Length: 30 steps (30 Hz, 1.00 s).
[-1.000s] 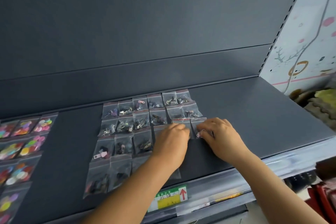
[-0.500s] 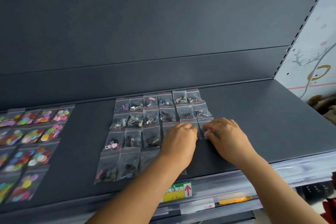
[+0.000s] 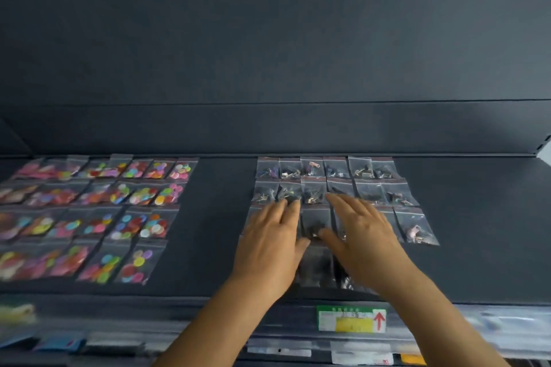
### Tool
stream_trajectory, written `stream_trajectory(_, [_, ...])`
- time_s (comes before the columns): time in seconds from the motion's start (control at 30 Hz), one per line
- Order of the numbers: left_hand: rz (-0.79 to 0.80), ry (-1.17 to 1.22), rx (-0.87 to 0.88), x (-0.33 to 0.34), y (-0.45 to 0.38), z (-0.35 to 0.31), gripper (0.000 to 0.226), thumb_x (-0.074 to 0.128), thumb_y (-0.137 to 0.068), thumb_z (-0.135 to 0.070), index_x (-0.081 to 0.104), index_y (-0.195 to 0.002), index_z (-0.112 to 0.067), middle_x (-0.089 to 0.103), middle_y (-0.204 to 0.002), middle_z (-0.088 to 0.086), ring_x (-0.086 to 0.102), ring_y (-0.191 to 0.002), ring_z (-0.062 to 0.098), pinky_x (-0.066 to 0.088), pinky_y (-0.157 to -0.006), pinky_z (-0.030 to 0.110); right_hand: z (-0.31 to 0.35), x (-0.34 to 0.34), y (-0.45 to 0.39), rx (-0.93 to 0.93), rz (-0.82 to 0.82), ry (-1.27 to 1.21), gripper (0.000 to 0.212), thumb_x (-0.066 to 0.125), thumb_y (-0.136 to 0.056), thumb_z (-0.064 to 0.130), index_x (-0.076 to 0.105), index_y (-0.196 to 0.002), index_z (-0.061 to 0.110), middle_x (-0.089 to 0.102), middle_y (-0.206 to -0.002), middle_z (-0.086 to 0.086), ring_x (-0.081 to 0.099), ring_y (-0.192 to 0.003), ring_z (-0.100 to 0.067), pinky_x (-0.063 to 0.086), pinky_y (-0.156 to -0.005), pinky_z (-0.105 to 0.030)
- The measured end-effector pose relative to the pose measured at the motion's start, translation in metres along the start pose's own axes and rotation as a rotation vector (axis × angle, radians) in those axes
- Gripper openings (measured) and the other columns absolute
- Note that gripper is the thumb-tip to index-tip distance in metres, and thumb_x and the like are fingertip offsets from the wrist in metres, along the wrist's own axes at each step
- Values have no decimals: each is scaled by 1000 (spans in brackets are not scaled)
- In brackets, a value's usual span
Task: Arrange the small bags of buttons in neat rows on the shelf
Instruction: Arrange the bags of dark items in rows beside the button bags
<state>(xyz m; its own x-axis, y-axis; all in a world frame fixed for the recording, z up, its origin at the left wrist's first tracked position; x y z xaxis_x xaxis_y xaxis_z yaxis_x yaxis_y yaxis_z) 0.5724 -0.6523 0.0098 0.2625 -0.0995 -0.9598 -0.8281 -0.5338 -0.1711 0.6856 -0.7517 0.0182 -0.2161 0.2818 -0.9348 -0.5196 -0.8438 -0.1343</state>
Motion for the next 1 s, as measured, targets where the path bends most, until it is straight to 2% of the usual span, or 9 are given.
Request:
stream_trajectory(0.23, [-48,11,-151,-33,59,101,64,41,-96,-46,14,-150,-25,22,-155,-2,18,-141,17,16,-115,30,108,39,-11,-124,50,-54,63,47,-92,46,22,-147,25,30,-151,6,22,-140,-15,19,-113,-32])
stream_trajectory(0.47, [-90,21,-237,-74,123,211,64,41,-96,-47,15,-150,-24,24,-153,-4,21,-140,17,20,-114,32,238,83,-14,-207,74,-104,61,47,-92,46,26,-146,25,34,-149,6,26,-138,-16,22,-112,-33])
stream_trajectory(0.6, [-100,13,-307,-96,164,278,64,42,-95,-46,16,-150,-24,25,-153,-4,21,-140,18,19,-114,32,315,112,-14,-236,122,-152,62,46,-93,46,24,-147,25,30,-152,4,22,-141,-19,20,-114,-35])
stream_trajectory(0.87, [-135,3,-446,-132,238,388,62,42,-96,-45,18,-149,-24,24,-153,-2,19,-140,18,22,-113,32,452,161,-17,-373,192,-202,61,47,-93,45,26,-146,24,32,-150,4,25,-139,-18,25,-113,-38])
stream_trajectory(1.0, [-185,-4,-508,-149,260,435,61,43,-95,-44,20,-148,-24,32,-149,-2,26,-136,17,25,-112,31,504,180,-32,-445,215,-183,61,46,-92,46,27,-146,23,33,-150,2,24,-140,-19,22,-115,-37])
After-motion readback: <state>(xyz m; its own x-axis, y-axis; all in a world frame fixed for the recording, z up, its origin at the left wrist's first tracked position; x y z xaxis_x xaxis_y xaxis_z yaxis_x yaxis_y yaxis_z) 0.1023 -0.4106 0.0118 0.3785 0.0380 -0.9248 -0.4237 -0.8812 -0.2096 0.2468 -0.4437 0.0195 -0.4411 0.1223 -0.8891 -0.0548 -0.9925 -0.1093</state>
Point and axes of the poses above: each hand's wrist, its own y-axis away from the middle knuckle, its own x-axis out of the palm, z = x × y, the point moved 3 cm from there along -y, towards the middle knuckle
